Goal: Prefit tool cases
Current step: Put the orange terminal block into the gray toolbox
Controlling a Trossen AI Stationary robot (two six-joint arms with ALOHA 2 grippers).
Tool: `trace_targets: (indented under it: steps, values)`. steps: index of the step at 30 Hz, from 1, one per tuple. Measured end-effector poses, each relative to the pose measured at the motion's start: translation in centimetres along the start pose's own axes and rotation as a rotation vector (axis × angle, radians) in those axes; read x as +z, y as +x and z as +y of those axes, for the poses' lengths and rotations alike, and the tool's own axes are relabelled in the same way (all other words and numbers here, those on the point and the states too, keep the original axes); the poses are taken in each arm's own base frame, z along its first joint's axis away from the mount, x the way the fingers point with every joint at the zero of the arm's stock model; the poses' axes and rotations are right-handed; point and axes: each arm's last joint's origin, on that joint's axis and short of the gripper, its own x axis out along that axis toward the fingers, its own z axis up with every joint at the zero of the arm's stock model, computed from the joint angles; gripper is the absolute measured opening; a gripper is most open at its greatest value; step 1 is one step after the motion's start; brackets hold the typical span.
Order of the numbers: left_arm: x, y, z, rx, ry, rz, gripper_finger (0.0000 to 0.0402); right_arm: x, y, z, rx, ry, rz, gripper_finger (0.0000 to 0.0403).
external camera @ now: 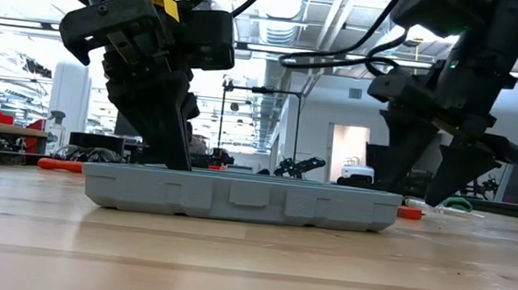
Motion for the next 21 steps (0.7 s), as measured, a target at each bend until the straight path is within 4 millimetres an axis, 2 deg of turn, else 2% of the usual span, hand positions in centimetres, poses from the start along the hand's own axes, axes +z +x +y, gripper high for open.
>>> trace_targets:
  steps: [5, 13, 18, 21]
  values:
    - [0.0, 0.0, 0.0, 0.0, 0.0, 0.001, 0.0, 0.3, 0.7, -0.1, -0.028, 0.007, 0.006, 0.0317]
    - [-0.1, 0.0, 0.0, 0.003, 0.0, 0.01, 0.0, -0.4, 3.4, 0.4, -0.071, -0.003, 0.032, 0.0317]
    - [-0.3, 0.0, 0.0, 0.008, -0.004, 0.025, 0.0, -0.5, 3.2, 0.5, -0.127, 0.029, 0.033, 0.0315]
    - [-0.3, 0.0, -0.1, 0.009, -0.002, 0.031, 0.0, -0.4, 3.2, 0.3, -0.14, 0.028, 0.032, 0.03]
